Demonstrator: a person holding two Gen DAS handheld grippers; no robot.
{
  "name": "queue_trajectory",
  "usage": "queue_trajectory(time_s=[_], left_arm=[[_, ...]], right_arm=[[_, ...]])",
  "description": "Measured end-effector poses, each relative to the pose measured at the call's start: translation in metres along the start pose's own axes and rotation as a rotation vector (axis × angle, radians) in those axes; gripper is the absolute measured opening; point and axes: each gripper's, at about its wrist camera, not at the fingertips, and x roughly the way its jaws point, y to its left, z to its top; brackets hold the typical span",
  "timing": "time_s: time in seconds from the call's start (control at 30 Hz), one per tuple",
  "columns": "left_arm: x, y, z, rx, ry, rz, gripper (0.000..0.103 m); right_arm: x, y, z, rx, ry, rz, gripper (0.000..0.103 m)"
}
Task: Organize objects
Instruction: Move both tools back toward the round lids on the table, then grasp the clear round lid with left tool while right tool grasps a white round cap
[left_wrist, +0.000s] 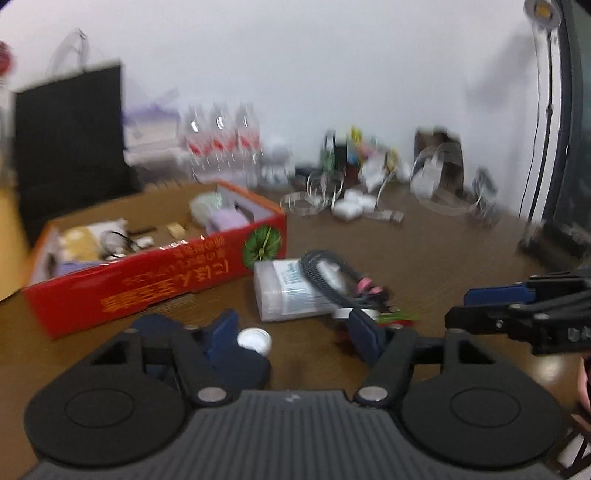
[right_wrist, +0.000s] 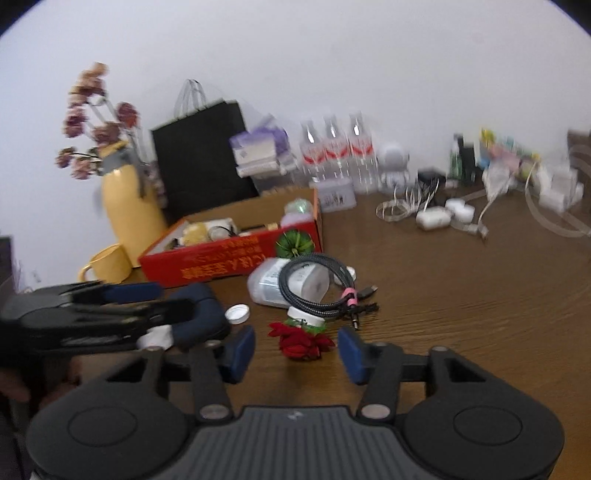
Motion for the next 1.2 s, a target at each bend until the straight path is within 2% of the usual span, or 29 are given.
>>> queue_trajectory(time_s=[0.17, 0.27, 0.3, 0.43, 0.47, 0.5, 0.6, 0.7, 0.73, 0.87, 0.97, 1.0, 1.03, 1.1, 1.2], left_arm=[[0.058, 0.014, -0.001, 0.024, 0.152, 0.017, 0.069], [0.064, 0.013, -0.008, 0.056, 0.162, 0.041, 0.070], [0.064, 0.012, -0.010, 0.060, 0.167, 0.041, 0.068], [0.072, 0.017, -0.013, 0.032, 0.159, -0.014, 0.051], [0.071, 0.017, -0.012, 0.038, 0.158, -0.006, 0.036], [0.069, 0.018, -0.012, 0.035, 0.159, -0.010, 0.030], [0.064, 0.014, -0.014, 0.032, 0.162, 0.003, 0.029], [0.048, 0.007, -0.014, 0.033, 0.144, 0.025, 0.029], [0.038, 0.006, -0.015, 0.028, 0.125, 0.027, 0.029], [-0.004, 0.011, -0.024, -0.065, 0.063, 0.019, 0.029], [-0.022, 0.022, -0.025, -0.123, 0.047, 0.042, 0.029], [-0.025, 0.026, -0.024, -0.134, 0.042, 0.061, 0.029], [-0.027, 0.030, -0.022, -0.143, 0.038, 0.078, 0.029], [-0.028, 0.036, -0.018, -0.167, 0.032, 0.087, 0.029], [-0.024, 0.037, -0.013, -0.187, 0.023, 0.085, 0.029]], right_arm=[[0.067, -0.011, 0.010, 0.087, 0.024, 0.001, 0.049], [0.101, -0.015, 0.006, 0.097, 0.085, -0.011, 0.047], [0.107, -0.015, 0.002, 0.096, 0.104, -0.006, 0.044], [0.101, 0.000, -0.012, -0.011, 0.093, 0.014, 0.044], [0.097, 0.002, -0.012, -0.024, 0.093, 0.018, 0.045], [0.093, 0.003, -0.011, -0.026, 0.095, 0.030, 0.047], [0.086, 0.001, -0.005, -0.005, 0.079, 0.073, 0.057], [0.097, 0.007, -0.007, -0.067, 0.147, 0.021, 0.054], [0.096, 0.010, -0.009, -0.090, 0.151, 0.017, 0.049], [0.084, 0.018, -0.014, -0.103, 0.124, 0.088, 0.047], [0.063, 0.018, -0.002, -0.141, 0.091, 0.134, 0.057], [0.054, 0.013, 0.005, -0.120, 0.051, 0.136, 0.066], [0.044, 0.004, 0.015, -0.090, -0.006, 0.131, 0.071], [0.042, -0.016, 0.035, -0.076, -0.094, 0.071, 0.070], [0.085, -0.047, 0.063, -0.159, -0.049, -0.060, 0.061]])
